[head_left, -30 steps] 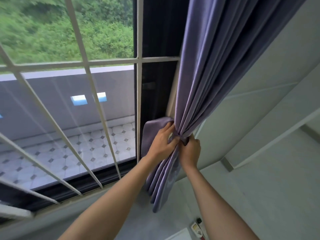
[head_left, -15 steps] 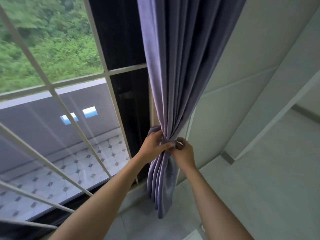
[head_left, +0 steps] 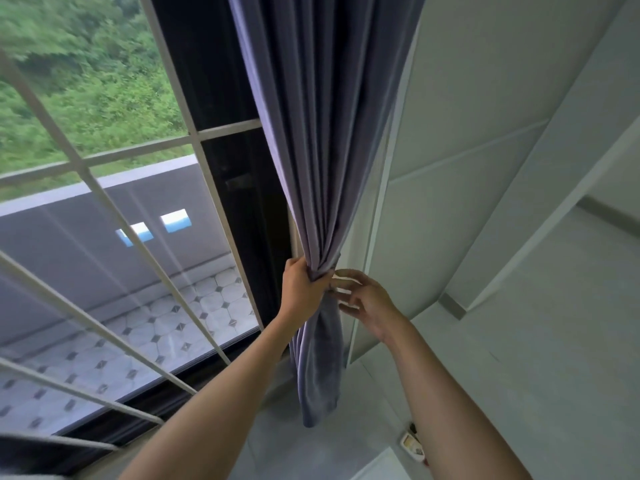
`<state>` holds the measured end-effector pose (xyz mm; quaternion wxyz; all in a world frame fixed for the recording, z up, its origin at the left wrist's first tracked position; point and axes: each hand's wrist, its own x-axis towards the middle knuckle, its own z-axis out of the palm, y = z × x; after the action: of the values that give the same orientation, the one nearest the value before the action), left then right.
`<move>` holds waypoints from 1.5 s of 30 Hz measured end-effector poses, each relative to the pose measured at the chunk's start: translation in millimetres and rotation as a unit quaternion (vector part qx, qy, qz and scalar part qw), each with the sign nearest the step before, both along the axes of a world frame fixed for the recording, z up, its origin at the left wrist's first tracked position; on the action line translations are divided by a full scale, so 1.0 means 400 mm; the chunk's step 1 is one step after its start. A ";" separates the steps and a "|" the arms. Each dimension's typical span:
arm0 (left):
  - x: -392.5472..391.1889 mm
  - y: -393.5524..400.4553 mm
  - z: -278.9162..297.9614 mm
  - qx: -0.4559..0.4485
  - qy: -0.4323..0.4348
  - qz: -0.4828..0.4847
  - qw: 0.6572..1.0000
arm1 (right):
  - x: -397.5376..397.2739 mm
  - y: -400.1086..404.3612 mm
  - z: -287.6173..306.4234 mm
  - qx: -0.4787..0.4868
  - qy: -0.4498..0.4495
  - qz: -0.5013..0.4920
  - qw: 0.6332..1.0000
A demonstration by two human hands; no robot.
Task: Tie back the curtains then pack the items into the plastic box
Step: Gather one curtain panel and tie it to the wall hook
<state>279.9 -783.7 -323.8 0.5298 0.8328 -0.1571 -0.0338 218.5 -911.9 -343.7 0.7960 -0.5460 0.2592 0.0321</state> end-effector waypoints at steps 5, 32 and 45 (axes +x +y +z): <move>-0.028 -0.005 0.009 -0.007 0.007 -0.010 1.000 | 0.058 -0.031 0.075 -0.183 -0.052 -0.074 0.979; -0.013 0.028 0.006 0.024 0.016 -0.032 0.999 | 0.091 -0.047 0.120 -0.218 0.003 0.058 0.974; -0.009 0.032 0.031 0.016 0.070 -0.071 0.995 | 0.058 -0.066 0.112 -0.091 0.001 0.042 0.995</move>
<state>276.4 -770.9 -311.5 0.5224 0.8234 -0.1781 -0.1319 241.9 -938.4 -299.0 0.7405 -0.6267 0.2392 0.0420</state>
